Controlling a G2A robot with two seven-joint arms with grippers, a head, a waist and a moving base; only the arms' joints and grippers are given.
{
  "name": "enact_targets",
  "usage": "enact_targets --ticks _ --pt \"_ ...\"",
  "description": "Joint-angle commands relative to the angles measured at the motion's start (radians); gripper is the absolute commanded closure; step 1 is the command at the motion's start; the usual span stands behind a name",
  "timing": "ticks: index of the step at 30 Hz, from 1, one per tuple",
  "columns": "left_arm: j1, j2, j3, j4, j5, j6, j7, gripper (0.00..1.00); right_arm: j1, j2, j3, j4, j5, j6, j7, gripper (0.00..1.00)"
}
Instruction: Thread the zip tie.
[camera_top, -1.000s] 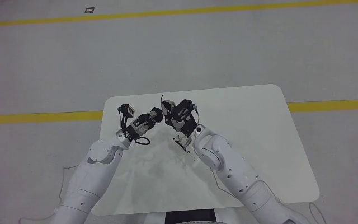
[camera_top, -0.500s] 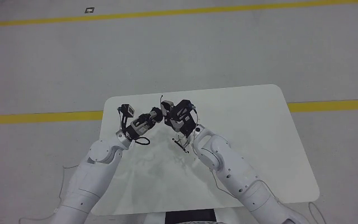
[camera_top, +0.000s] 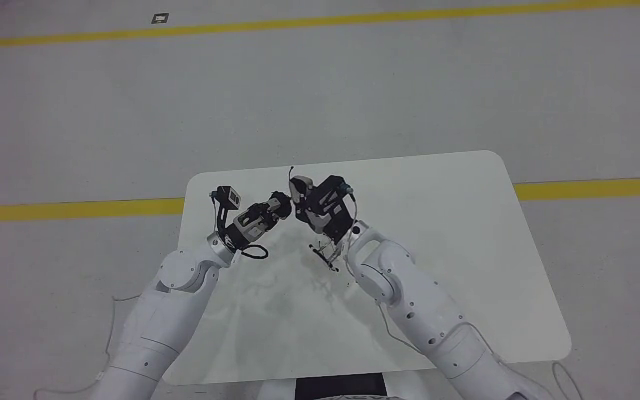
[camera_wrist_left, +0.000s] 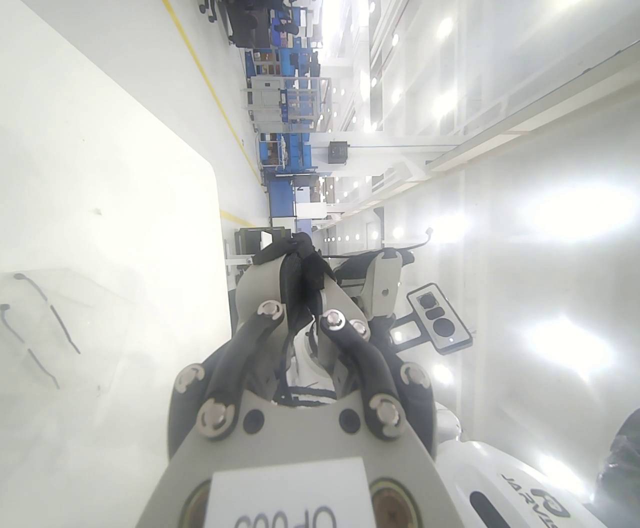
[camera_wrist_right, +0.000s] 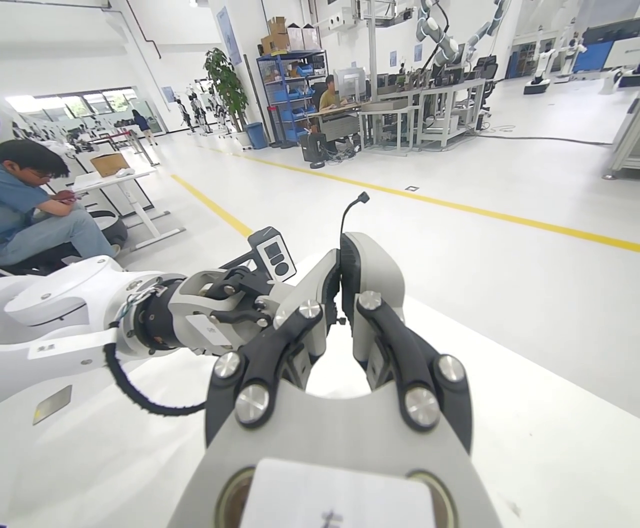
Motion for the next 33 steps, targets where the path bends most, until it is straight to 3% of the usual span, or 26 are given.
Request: enact_targets --ticks 1,33 --pt "0.000 0.000 0.000 0.000 0.000 0.000 0.000 1.00 -0.002 0.001 0.002 -0.003 0.000 -0.001 0.001 1.00" --pt "0.000 0.000 0.000 0.000 0.000 0.000 0.000 1.00 0.005 -0.002 -0.008 0.031 0.015 -0.013 0.020 1.00"
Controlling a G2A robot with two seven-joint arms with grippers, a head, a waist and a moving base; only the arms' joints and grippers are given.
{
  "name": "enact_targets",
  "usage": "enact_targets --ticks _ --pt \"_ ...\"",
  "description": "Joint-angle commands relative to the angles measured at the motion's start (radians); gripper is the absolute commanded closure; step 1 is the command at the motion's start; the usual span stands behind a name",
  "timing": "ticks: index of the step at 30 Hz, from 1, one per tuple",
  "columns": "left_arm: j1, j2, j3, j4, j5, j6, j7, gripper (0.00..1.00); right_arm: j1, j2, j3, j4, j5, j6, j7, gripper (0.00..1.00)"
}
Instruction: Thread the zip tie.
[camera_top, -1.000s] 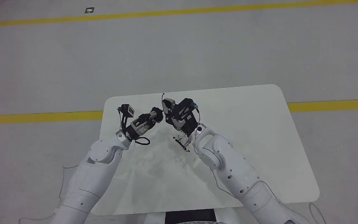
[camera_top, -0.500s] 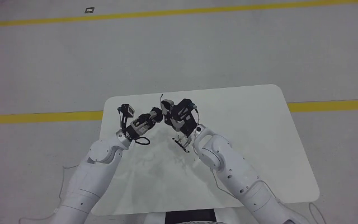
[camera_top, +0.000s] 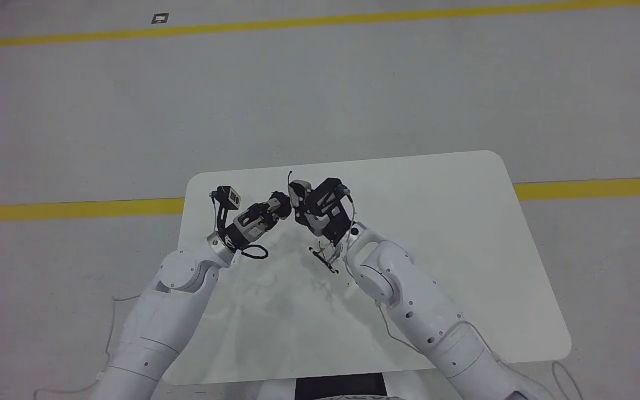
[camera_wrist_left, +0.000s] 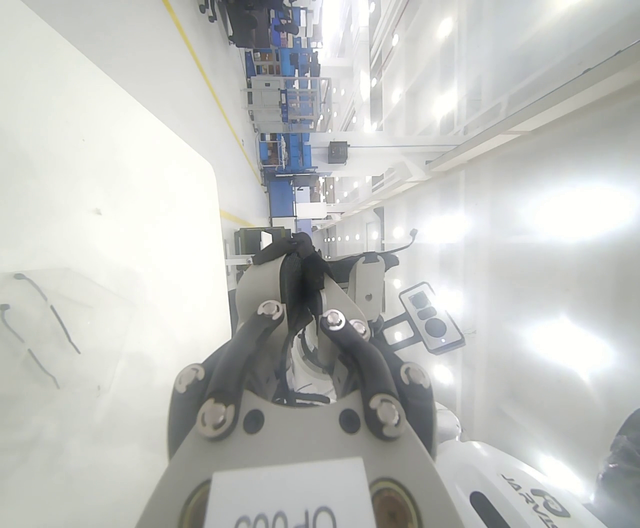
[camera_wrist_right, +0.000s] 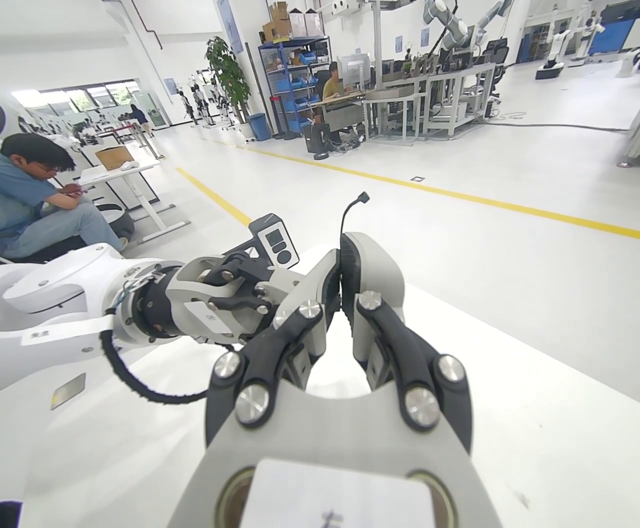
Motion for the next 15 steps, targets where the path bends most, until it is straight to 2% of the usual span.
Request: enact_targets --ticks 1,10,15 --pt "0.000 0.000 0.000 0.000 0.000 0.000 0.000 1.00 -0.001 0.000 0.000 0.002 0.000 0.001 0.003 1.00" --pt "0.000 0.000 0.000 0.000 0.000 0.000 0.000 1.00 -0.004 0.001 0.007 -0.003 -0.016 0.020 0.002 1.00" --pt "0.000 0.000 0.000 0.000 0.000 0.000 0.000 1.00 -0.006 0.001 0.000 -0.002 -0.007 -0.001 0.023 1.00"
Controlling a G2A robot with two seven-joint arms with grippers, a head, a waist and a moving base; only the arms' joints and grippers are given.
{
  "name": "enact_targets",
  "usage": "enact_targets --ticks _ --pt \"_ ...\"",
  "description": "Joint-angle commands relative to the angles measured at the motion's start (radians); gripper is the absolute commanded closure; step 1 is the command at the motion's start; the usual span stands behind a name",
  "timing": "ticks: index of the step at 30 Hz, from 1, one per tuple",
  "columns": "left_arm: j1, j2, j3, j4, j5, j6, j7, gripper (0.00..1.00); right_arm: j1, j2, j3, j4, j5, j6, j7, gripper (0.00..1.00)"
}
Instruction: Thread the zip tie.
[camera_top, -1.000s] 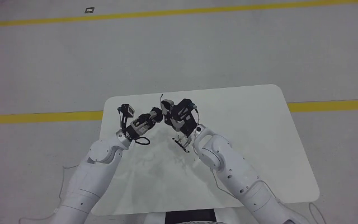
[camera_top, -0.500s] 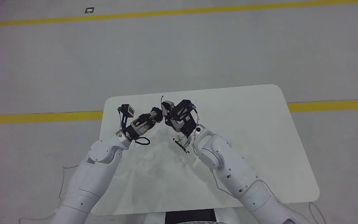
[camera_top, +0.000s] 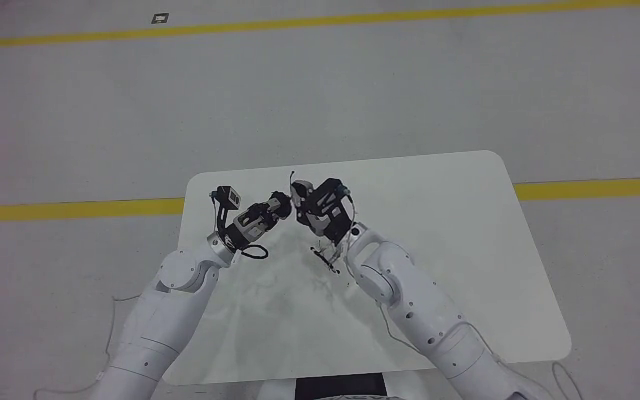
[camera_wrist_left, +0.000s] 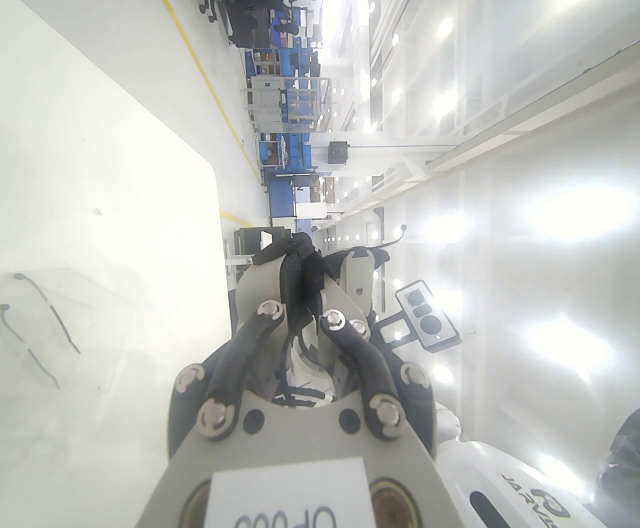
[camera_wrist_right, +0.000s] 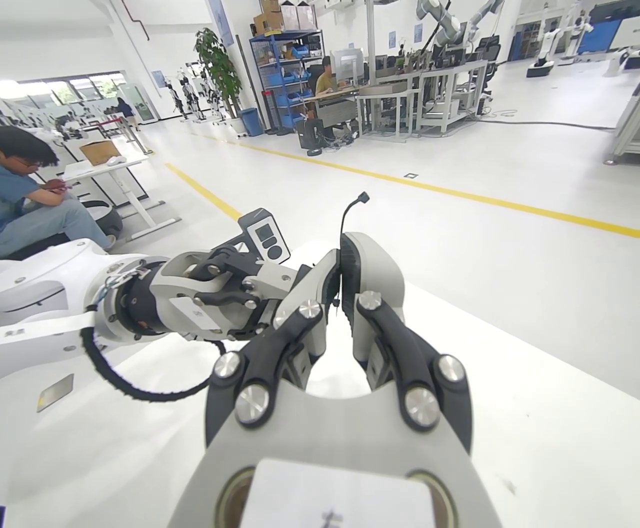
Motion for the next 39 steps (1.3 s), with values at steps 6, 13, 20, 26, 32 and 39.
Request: enact_targets --ticks 6,13,20,26,32,39 --pt "0.000 0.000 0.000 0.000 0.000 0.000 0.000 1.00 0.003 0.000 0.000 0.000 0.013 -0.017 0.018 1.00" --pt "0.000 0.000 0.000 0.000 0.000 0.000 0.000 1.00 0.001 0.002 0.004 0.001 0.005 -0.015 0.019 1.00" --pt "0.000 0.000 0.000 0.000 0.000 0.000 0.000 1.00 -0.003 0.003 0.006 0.001 -0.002 -0.001 0.020 1.00" --pt "0.000 0.000 0.000 0.000 0.000 0.000 0.000 1.00 -0.004 0.003 0.005 0.005 0.002 -0.008 0.025 1.00" --pt "0.000 0.000 0.000 0.000 0.000 0.000 0.000 1.00 -0.006 0.004 0.007 0.007 0.009 -0.011 0.023 1.00" --pt "0.000 0.000 0.000 0.000 0.000 0.000 0.000 1.00 -0.013 0.008 0.026 -0.013 0.004 -0.015 0.004 0.00"
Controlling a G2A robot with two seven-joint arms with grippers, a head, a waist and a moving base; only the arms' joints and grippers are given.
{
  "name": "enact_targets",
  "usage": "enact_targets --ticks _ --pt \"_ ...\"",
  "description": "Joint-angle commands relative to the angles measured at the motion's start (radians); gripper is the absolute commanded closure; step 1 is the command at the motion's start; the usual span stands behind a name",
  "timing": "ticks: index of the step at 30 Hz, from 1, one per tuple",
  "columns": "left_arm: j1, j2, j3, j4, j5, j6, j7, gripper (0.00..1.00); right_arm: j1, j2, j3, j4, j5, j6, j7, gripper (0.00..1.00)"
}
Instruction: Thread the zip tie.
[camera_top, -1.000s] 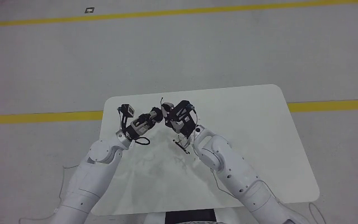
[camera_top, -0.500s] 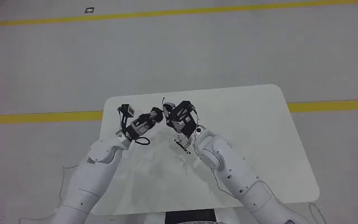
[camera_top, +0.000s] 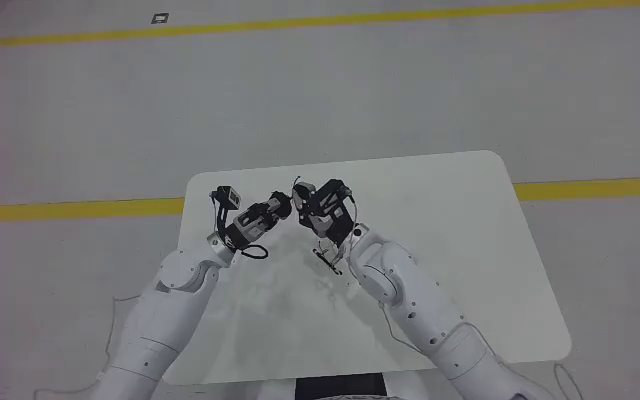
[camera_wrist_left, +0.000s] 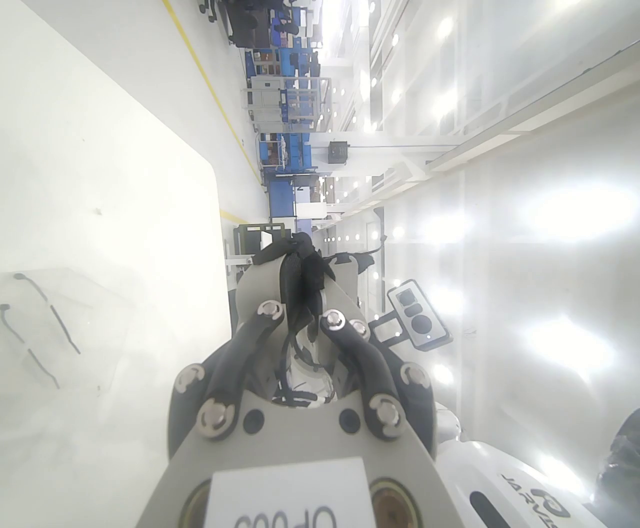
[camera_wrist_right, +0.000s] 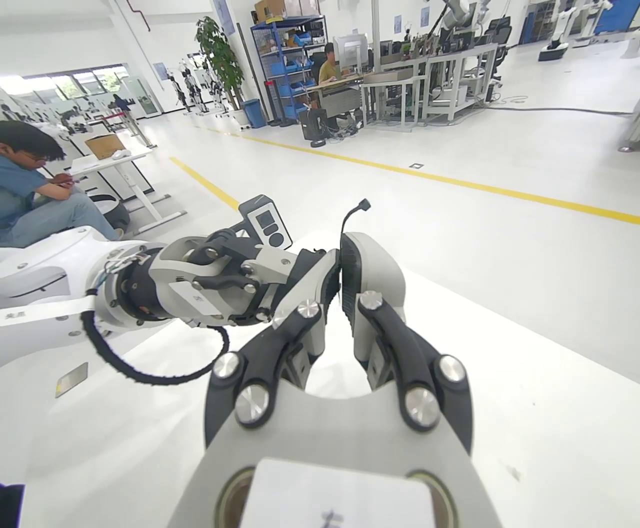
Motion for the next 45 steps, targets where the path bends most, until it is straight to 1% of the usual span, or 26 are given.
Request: enact_targets --ticks 1,5,8,11,12,22,23,25,27,28,29,30,32,33,34,35,36,39,45 --pt "0.000 0.000 0.000 0.000 0.000 0.000 0.000 1.00 -0.005 0.003 0.009 -0.011 -0.006 -0.003 -0.011 0.00" --pt "0.000 0.000 0.000 0.000 0.000 0.000 0.000 1.00 -0.026 0.012 0.037 -0.039 -0.024 -0.019 -0.020 0.00" --pt "0.000 0.000 0.000 0.000 0.000 0.000 0.000 1.00 -0.050 0.023 0.067 -0.067 -0.051 -0.048 -0.039 0.00" --pt "0.000 0.000 0.000 0.000 0.000 0.000 0.000 1.00 -0.076 0.037 0.098 -0.092 -0.108 -0.098 -0.098 0.00" --pt "0.000 0.000 0.000 0.000 0.000 0.000 0.000 1.00 -0.080 0.040 0.103 -0.096 -0.124 -0.106 -0.108 0.00" --pt "0.001 0.000 0.000 0.001 -0.002 0.003 0.005 1.00 -0.080 0.040 0.103 -0.096 -0.124 -0.106 -0.108 0.00" --pt "0.003 -0.002 0.001 0.003 -0.022 0.022 0.024 1.00 -0.077 0.041 0.104 -0.095 -0.147 -0.103 -0.102 0.00" --pt "0.001 -0.005 0.001 -0.002 -0.077 0.070 0.039 1.00 -0.074 0.047 0.105 -0.098 -0.218 -0.108 -0.114 0.00" --pt "0.002 -0.007 -0.009 -0.005 -0.175 0.133 0.036 1.00 -0.074 0.056 0.110 -0.091 -0.301 -0.126 -0.147 0.00" --pt "0.002 -0.007 -0.016 -0.008 -0.204 0.152 0.033 1.00 -0.070 0.061 0.110 -0.088 -0.301 -0.136 -0.153 0.00" --pt "0.006 -0.007 -0.025 -0.011 -0.252 0.177 0.029 1.00 -0.061 0.071 0.098 -0.082 -0.301 -0.138 -0.153 0.00" --pt "0.009 -0.008 -0.029 -0.014 -0.292 0.208 0.020 1.00 -0.053 0.080 0.087 -0.078 -0.301 -0.138 -0.154 0.00" --pt "0.015 -0.007 -0.041 -0.021 -0.346 0.250 0.004 1.00 -0.032 0.100 0.062 -0.068 -0.301 -0.138 -0.161 0.00" --pt "0.018 -0.006 -0.046 -0.022 -0.381 0.295 -0.013 1.00 -0.019 0.114 0.044 -0.058 -0.301 -0.138 -0.164 0.00" --pt "0.018 -0.004 -0.051 -0.022 -0.391 0.320 -0.023 1.00 -0.008 0.125 0.031 -0.051 -0.301 -0.138 -0.168 0.00" --pt "0.019 -0.003 -0.057 -0.022 -0.394 0.336 -0.028 1.00 0.002 0.134 0.020 -0.044 -0.301 -0.138 -0.173 0.00" --pt "0.021 -0.001 -0.063 -0.020 -0.396 0.350 -0.022 1.00 0.014 0.146 0.005 -0.033 -0.301 -0.138 -0.180 0.00" --pt "0.024 0.001 -0.070 -0.028 -0.369 0.337 0.003 1.00 0.038 0.164 -0.024 -0.005 -0.301 -0.109 -0.162 0.00" --pt "0.024 0.001 -0.070 -0.028 -0.369 0.337 0.003 1.00 0.038 0.164 -0.024 -0.005 -0.301 -0.109 -0.162 0.00"
